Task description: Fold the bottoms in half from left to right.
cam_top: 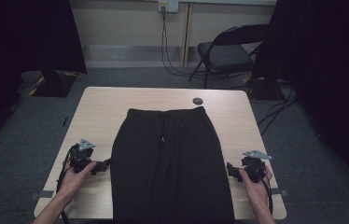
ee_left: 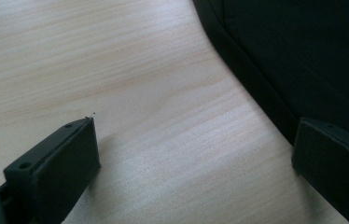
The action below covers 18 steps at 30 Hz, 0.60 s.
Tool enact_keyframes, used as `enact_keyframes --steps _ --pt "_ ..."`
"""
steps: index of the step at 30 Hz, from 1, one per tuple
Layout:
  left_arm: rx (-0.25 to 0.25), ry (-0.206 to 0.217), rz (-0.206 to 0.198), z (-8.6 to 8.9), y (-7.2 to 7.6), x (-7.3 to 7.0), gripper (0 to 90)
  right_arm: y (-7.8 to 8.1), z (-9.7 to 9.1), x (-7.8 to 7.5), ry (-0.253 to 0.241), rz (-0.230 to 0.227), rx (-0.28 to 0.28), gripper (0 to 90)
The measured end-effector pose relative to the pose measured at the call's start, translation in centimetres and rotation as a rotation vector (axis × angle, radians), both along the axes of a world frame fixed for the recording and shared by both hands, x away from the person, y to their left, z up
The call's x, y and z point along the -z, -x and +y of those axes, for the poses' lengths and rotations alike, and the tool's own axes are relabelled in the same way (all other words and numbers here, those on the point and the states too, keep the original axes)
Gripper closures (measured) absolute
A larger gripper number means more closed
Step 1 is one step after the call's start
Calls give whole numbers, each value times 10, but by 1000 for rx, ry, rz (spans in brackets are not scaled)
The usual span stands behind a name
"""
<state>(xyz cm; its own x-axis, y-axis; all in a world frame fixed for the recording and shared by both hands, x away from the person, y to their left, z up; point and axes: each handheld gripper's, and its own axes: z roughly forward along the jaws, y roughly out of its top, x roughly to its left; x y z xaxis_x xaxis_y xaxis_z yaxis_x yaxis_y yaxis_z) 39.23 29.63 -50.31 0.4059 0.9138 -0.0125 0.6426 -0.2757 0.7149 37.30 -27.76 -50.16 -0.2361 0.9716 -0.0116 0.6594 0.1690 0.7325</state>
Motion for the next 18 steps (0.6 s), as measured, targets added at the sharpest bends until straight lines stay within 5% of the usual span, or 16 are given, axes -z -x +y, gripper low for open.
enact_keyframes --steps 8,12,15,18 --pt "-22 -1 19 6 3 -6 166 1 -1 -6 -18 16 13 138" --pt "22 -10 19 6 7 -11 186 9 6 -24 -42 -50 -20 138" --pt "61 -6 -23 3 11 -22 211 16 28 -43 -94 -90 -110 181" --pt "99 17 -70 -3 13 -34 221 21 56 -53 -82 -103 -201 194"
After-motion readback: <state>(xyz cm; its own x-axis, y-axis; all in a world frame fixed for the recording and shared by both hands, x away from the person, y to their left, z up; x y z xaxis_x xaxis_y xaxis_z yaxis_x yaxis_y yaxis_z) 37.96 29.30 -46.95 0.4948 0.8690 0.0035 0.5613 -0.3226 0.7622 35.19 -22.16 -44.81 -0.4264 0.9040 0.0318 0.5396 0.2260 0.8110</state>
